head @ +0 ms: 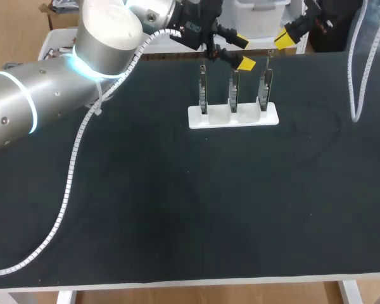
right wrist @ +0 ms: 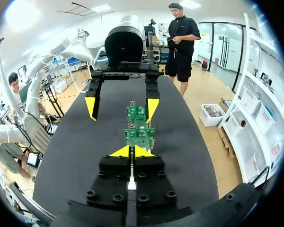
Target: Pick up the optical module with the left hand, and insert it into the network port with the right hand.
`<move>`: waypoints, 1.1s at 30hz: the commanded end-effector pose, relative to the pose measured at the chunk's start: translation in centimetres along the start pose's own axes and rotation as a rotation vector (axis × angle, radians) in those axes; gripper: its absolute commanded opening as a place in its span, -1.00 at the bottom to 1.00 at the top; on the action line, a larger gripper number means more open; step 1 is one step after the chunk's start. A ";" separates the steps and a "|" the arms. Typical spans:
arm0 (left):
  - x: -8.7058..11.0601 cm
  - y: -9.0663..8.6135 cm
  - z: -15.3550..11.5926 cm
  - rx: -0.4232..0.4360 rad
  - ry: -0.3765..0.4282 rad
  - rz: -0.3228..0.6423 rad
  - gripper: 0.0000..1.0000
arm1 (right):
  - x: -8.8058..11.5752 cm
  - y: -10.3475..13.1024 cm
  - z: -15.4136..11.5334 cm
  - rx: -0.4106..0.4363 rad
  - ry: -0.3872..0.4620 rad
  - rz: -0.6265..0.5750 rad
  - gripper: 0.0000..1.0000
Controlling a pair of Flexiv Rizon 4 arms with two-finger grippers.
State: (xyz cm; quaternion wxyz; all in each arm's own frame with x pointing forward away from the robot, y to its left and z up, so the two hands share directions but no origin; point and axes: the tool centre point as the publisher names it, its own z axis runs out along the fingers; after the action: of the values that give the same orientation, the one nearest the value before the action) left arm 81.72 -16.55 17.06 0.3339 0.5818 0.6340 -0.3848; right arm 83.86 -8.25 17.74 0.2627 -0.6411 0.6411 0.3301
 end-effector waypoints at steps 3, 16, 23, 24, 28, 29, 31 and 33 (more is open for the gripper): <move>-0.1 0.3 0.1 0.005 0.004 0.000 1.00 | -0.2 -0.8 -0.3 -0.790 0.002 -0.007 -1.00; -0.1 0.3 0.1 0.005 0.004 0.000 1.00 | -1.0 -0.9 0.4 -0.796 -0.004 -0.029 -1.00; -0.1 0.3 0.1 0.005 0.004 0.000 1.00 | -1.0 -0.8 0.8 -0.801 -0.005 -0.027 -1.00; -0.1 0.3 0.1 0.005 0.004 0.000 1.00 | -1.0 -0.8 0.8 -0.802 -0.005 -0.027 -1.00; -0.1 0.3 0.1 0.005 0.004 0.000 1.00 | -1.0 -0.8 1.0 -0.804 0.005 -0.028 -1.00; -0.1 0.3 0.1 0.005 0.004 0.000 1.00 | -1.0 -0.8 1.1 -0.804 0.005 -0.027 -1.00; -0.1 0.3 0.1 0.005 0.004 0.000 1.00 | -1.0 -0.8 1.2 -0.802 0.011 -0.026 -1.00; -0.1 0.3 0.1 0.005 0.004 0.000 1.00 | -1.1 -0.8 1.3 -0.803 0.009 -0.026 -1.00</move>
State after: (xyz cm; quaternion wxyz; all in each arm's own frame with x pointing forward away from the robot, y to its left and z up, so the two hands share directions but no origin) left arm 81.72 -16.55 17.06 0.3339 0.5818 0.6340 -0.3848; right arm 83.70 -6.68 17.61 0.2647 -0.6502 0.6308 0.3305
